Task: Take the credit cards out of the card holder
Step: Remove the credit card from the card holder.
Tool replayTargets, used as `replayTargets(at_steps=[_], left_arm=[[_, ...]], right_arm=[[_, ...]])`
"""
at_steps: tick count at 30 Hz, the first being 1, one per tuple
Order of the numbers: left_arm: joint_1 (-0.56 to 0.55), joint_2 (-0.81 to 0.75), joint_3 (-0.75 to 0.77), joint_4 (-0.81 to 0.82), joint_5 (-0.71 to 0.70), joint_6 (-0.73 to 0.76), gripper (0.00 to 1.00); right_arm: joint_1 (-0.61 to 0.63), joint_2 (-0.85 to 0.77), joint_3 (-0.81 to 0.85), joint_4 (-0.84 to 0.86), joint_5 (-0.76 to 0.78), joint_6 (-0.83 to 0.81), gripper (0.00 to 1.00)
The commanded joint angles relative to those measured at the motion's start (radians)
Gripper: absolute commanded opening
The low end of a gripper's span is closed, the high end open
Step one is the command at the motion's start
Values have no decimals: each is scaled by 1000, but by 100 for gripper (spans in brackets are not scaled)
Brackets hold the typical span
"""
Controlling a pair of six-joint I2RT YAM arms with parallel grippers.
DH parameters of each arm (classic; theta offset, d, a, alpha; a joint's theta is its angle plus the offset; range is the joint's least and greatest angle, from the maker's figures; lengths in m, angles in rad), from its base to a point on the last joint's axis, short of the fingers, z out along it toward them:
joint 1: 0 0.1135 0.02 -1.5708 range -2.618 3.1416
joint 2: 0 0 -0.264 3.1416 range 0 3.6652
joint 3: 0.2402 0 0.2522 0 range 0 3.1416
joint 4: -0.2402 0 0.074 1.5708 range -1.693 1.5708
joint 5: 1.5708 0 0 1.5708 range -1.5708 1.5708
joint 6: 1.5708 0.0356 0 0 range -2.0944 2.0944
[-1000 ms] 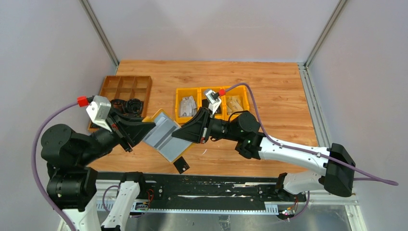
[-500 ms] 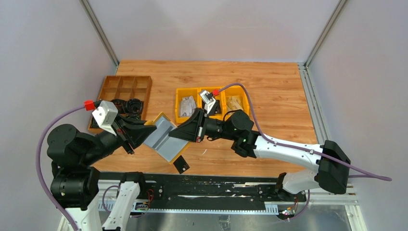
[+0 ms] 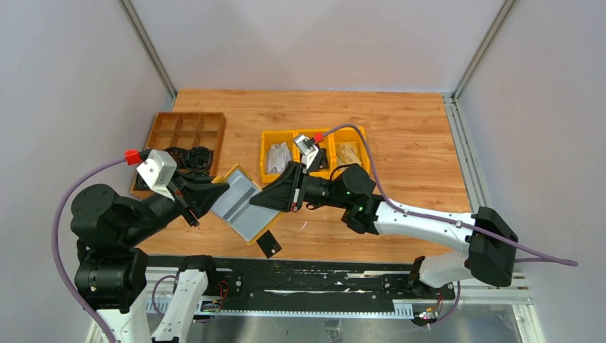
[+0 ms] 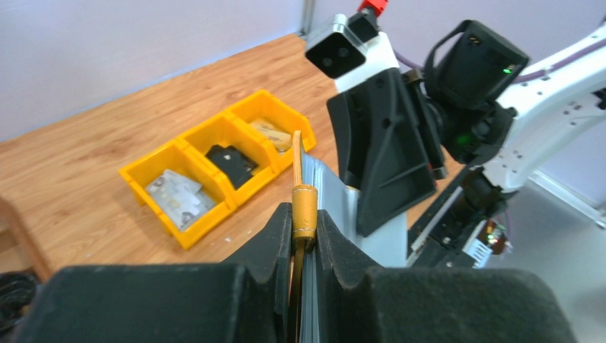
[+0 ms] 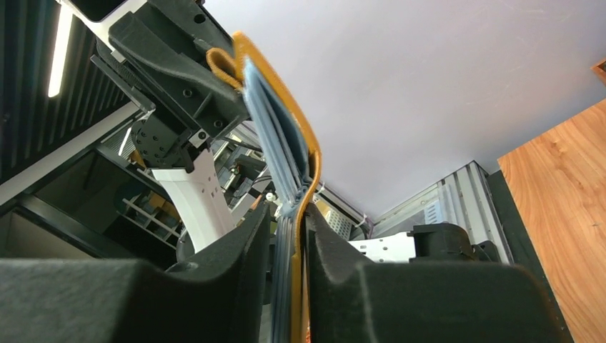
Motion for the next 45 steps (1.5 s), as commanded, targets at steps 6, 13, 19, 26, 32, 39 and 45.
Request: replayTargets(at_steps=[6,13,19,26,32,39,45], left_arm=[[1,22,1,-71,-131,87,0],[0,-2,-16,-72,-45,125,0],[0,6,-20,-71,-1,82,0],[1,55,33,-37,77,-78,0],[1,46,6,29,115,-184,0],[1,48,23,-1,65,-124,0],[1,50,45,-60,-81,9,0]], right_arm=[[14,6,-2,149,-27,89,40],[7,27,-6,138,19,166,70],[5,40,8,95,46,178,76],[5,60,7,80,-19,136,52],[5,90,3,179,-64,134,35],[5,102,-4,309,-134,135,41],[5,129,3,406,-162,186,56]])
